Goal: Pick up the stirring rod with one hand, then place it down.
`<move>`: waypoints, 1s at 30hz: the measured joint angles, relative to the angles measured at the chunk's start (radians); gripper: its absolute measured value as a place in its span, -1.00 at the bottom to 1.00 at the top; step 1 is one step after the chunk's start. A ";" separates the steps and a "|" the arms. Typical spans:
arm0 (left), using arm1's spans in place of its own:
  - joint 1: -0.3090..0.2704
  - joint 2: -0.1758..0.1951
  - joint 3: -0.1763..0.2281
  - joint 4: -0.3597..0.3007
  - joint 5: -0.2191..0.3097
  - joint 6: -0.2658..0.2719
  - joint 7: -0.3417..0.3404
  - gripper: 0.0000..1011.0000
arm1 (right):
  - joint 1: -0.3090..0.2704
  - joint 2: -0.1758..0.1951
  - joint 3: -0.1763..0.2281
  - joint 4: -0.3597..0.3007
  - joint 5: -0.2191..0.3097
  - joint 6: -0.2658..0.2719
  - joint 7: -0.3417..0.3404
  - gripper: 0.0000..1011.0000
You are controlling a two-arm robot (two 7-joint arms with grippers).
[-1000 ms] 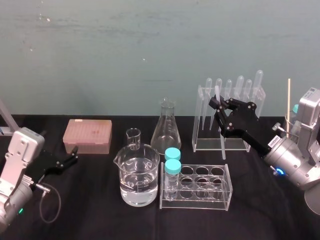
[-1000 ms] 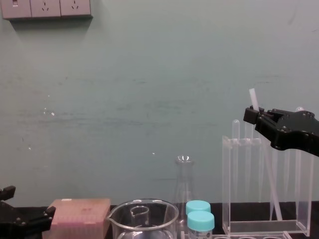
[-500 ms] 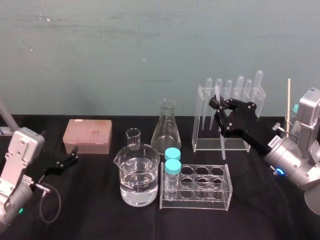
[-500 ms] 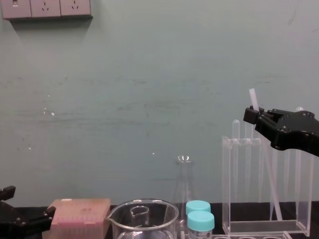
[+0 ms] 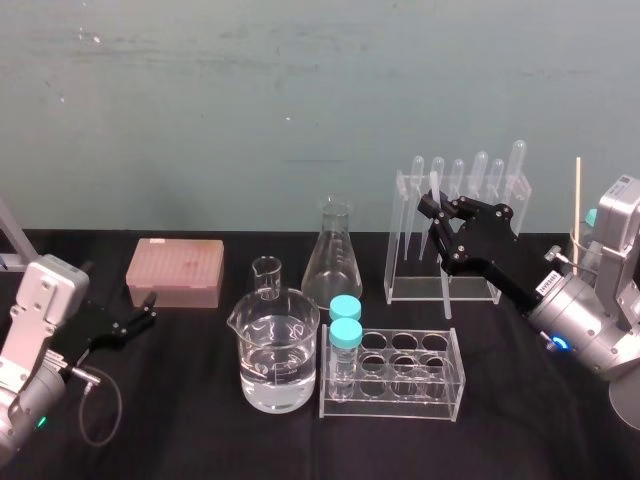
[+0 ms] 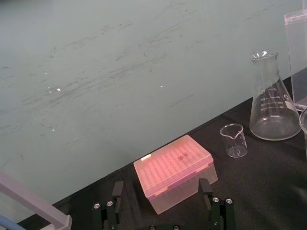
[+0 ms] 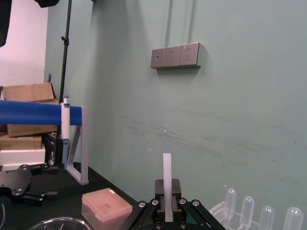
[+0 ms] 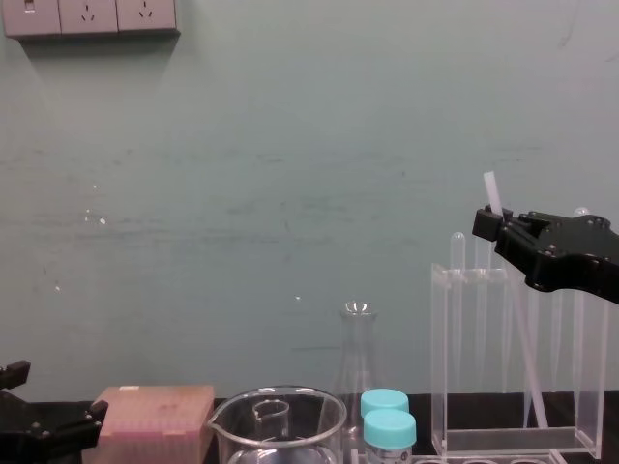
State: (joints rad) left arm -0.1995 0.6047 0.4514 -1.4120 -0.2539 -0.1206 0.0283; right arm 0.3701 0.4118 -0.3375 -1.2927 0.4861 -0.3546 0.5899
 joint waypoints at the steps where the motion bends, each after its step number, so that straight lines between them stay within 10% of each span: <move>1: 0.000 0.000 0.000 0.000 0.000 0.000 0.000 0.98 | 0.000 0.000 0.000 0.000 0.000 0.000 0.000 -0.84; 30: 0.000 0.000 0.000 0.000 0.000 0.000 0.000 0.98 | -0.010 0.002 0.010 -0.014 -0.005 0.020 0.022 -0.84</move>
State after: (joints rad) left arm -0.1995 0.6047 0.4514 -1.4120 -0.2539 -0.1205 0.0283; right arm 0.3597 0.4142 -0.3279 -1.3071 0.4806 -0.3345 0.6117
